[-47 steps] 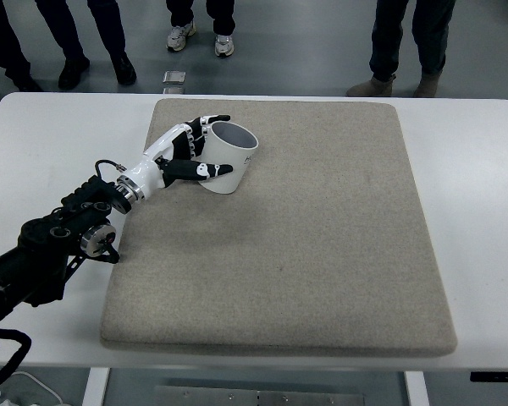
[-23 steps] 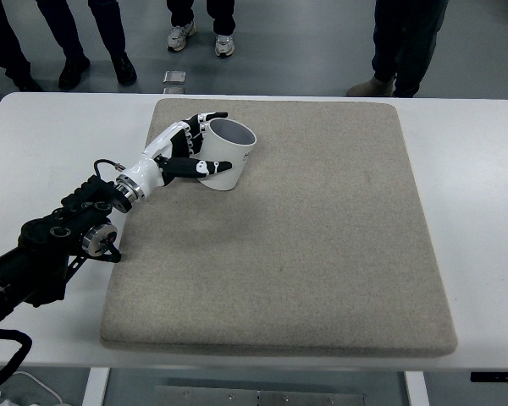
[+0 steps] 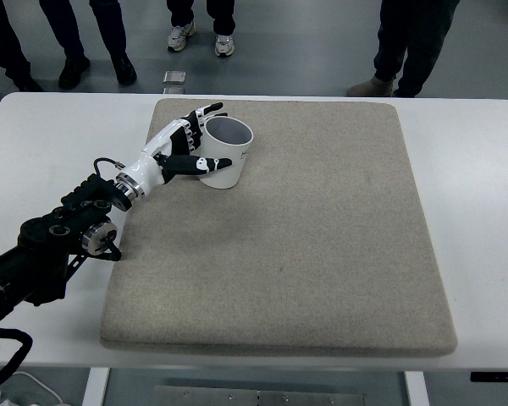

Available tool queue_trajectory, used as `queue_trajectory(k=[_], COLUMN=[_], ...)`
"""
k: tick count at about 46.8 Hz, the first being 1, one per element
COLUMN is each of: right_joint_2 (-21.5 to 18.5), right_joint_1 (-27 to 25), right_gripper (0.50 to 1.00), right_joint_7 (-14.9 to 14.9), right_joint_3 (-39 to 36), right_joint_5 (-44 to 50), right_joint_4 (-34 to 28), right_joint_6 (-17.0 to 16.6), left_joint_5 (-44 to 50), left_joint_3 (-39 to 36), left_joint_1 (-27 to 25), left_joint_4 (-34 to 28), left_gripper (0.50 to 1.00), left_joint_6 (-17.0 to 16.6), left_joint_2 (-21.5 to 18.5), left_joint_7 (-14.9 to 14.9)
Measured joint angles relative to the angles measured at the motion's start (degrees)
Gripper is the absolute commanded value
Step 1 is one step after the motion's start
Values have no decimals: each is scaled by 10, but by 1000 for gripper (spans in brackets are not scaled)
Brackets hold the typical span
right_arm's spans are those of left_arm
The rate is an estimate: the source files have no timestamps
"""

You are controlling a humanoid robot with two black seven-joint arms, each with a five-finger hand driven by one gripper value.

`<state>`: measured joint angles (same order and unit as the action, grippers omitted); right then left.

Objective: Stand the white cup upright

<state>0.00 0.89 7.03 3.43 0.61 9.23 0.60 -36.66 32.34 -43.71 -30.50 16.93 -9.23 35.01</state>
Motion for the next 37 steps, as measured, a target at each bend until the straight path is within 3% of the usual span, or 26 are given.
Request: queue_trajectory(k=[37], right_joint_2=[0], right_joint_1=[0], right_gripper=[930], right_joint_7=[0], right_joint_3=[0], right_joint_5=[0], right_joint_4=[0], right_joint_6=[0], left_joint_5=[10], left_joint_3=[18], left_joint_1=[1], left_joint_4=[-69], left_gripper=[994], left_joint_6=[3], left_joint_2=[-35], left_joint_7=[0])
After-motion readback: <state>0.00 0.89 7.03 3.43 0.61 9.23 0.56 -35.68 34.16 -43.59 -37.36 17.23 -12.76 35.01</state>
